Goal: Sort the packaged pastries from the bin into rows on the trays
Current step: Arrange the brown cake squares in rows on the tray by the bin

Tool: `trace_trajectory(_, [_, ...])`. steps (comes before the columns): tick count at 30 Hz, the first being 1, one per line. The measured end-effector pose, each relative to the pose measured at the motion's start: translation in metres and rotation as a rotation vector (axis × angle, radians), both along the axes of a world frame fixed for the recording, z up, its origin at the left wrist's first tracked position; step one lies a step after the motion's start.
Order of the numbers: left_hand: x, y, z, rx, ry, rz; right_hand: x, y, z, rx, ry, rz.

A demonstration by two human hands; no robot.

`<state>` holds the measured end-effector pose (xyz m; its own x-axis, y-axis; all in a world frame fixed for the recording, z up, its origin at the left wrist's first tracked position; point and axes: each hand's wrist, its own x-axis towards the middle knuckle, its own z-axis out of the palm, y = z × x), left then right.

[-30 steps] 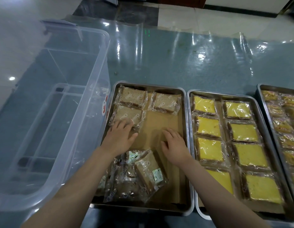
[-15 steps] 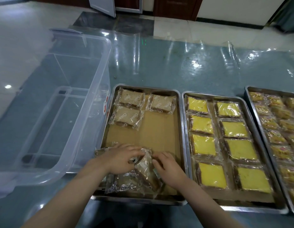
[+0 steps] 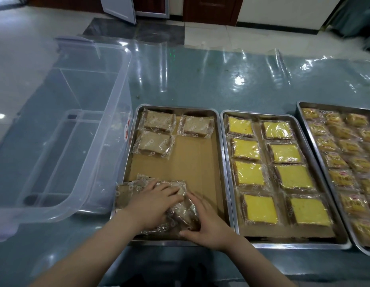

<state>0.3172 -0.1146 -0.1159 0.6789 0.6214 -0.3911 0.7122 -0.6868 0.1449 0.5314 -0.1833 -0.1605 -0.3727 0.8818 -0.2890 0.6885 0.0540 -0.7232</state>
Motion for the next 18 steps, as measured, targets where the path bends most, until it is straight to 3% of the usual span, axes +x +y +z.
trace_trajectory(6, [-0.003, 0.007, 0.005, -0.102, -0.155, 0.088, 0.011, -0.011, 0.000, 0.026, 0.014, -0.054])
trace_trajectory(11, [0.002, 0.021, 0.014, -0.202, -0.239, 0.196, 0.024, -0.015, 0.017, -0.040, 0.170, -0.248])
trace_trajectory(18, [0.034, 0.040, 0.004, -0.050, -0.203, 0.316, 0.028, -0.018, 0.022, 0.071, 0.069, -0.485])
